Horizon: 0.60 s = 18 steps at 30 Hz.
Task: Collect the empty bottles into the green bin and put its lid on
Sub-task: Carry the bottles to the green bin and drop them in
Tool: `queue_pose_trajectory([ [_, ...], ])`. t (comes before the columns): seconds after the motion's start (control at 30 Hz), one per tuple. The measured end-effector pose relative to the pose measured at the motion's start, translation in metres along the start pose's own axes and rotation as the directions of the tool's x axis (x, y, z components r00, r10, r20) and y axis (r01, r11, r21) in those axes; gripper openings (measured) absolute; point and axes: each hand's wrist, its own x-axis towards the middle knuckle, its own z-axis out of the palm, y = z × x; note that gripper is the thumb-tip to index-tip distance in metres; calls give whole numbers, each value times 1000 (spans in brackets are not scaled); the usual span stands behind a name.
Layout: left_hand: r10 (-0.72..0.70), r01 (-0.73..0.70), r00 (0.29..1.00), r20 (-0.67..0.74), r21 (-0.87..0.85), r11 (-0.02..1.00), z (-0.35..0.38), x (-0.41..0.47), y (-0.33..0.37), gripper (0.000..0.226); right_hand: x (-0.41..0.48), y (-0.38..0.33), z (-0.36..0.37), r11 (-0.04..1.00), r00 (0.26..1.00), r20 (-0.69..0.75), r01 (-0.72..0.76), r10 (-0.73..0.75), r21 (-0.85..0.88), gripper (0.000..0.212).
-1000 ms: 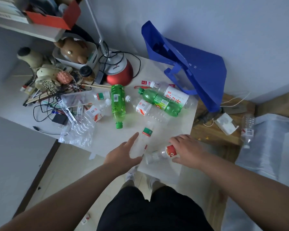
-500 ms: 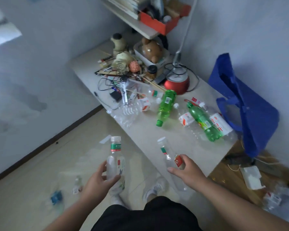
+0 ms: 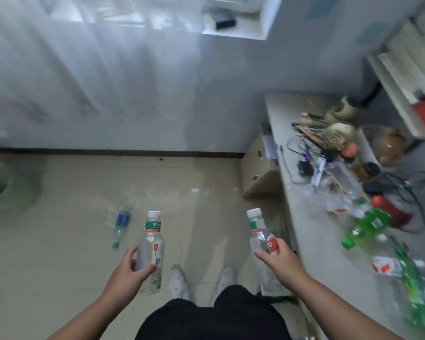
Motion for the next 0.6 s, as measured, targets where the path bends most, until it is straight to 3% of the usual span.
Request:
queue_pose_trajectory([
  [0.3, -193, 108, 944, -267, -302, 947, -55, -26, -51, 73, 63, -100, 50, 937, 947, 310, 183, -87, -297, 45],
  [0.6, -434, 141, 814, -386, -593, 792, -63, -73, -97, 71, 111, -184, 126, 801, 800, 593, 412, -90, -434, 44],
])
